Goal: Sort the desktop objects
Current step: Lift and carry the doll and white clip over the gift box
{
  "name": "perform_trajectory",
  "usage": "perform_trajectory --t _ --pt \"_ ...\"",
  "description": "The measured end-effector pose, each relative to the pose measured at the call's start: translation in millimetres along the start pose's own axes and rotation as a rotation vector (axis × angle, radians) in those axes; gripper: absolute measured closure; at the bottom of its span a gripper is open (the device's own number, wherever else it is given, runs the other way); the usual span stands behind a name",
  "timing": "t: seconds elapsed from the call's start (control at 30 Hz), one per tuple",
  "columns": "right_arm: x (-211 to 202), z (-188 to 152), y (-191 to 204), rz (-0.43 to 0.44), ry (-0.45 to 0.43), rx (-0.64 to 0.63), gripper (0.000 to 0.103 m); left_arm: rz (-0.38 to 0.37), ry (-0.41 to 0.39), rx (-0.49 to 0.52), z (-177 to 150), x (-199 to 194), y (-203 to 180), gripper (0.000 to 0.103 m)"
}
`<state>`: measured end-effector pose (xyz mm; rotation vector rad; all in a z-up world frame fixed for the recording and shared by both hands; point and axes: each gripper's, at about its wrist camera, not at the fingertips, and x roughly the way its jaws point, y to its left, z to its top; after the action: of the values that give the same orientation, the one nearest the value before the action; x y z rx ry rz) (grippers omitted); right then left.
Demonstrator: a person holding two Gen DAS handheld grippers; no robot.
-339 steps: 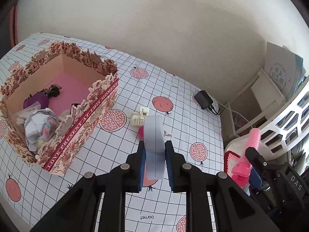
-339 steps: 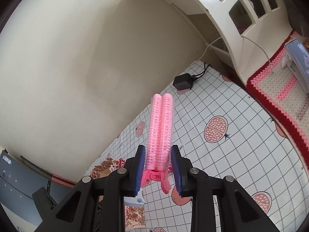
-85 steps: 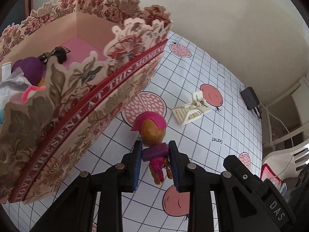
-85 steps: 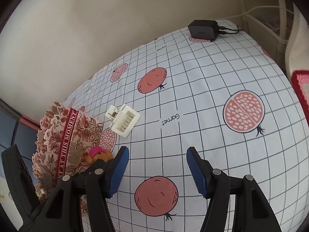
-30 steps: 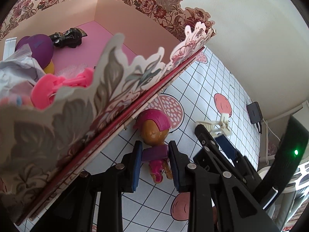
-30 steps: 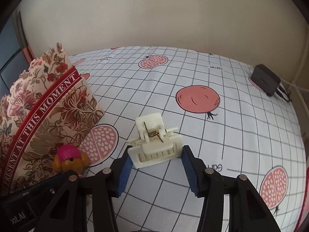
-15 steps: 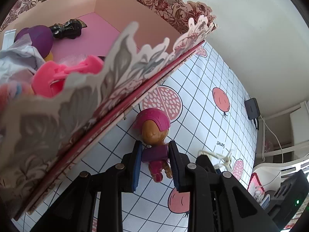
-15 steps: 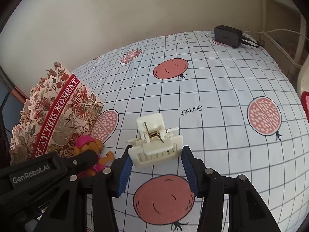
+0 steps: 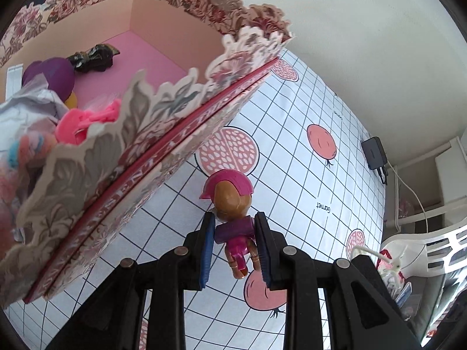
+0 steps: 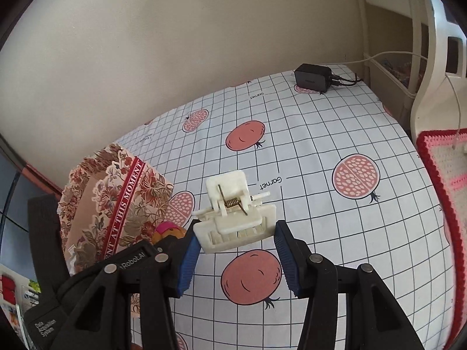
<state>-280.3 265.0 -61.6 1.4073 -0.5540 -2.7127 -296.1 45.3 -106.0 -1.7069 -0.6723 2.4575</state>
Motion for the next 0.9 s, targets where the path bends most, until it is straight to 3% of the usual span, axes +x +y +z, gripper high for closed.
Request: perform_trajectory --t 0.17,0.3,0.47,0.9 --pt "-18.8 8.6 -10.6 0.003 -0.038 0.041 0.05 0.004 -0.023 0.028 -3.0 -12.2 -7.1 0.074" --pt "-33.4 13.9 -19.4 0.024 -0.067 0.082 0.05 -0.008 -0.053 0.056 19.6 -10.2 -21.2 0.074" --pt "-43.5 15.6 -22.6 0.045 -0.081 0.103 0.05 -0.024 -0.091 0.079 9.1 -8.8 -44.5 0.074" --pt "-73.7 21.4 -20.5 0.092 -0.142 0.129 0.05 -0.087 -0.179 0.108 9.0 -54.9 -60.5 0.074"
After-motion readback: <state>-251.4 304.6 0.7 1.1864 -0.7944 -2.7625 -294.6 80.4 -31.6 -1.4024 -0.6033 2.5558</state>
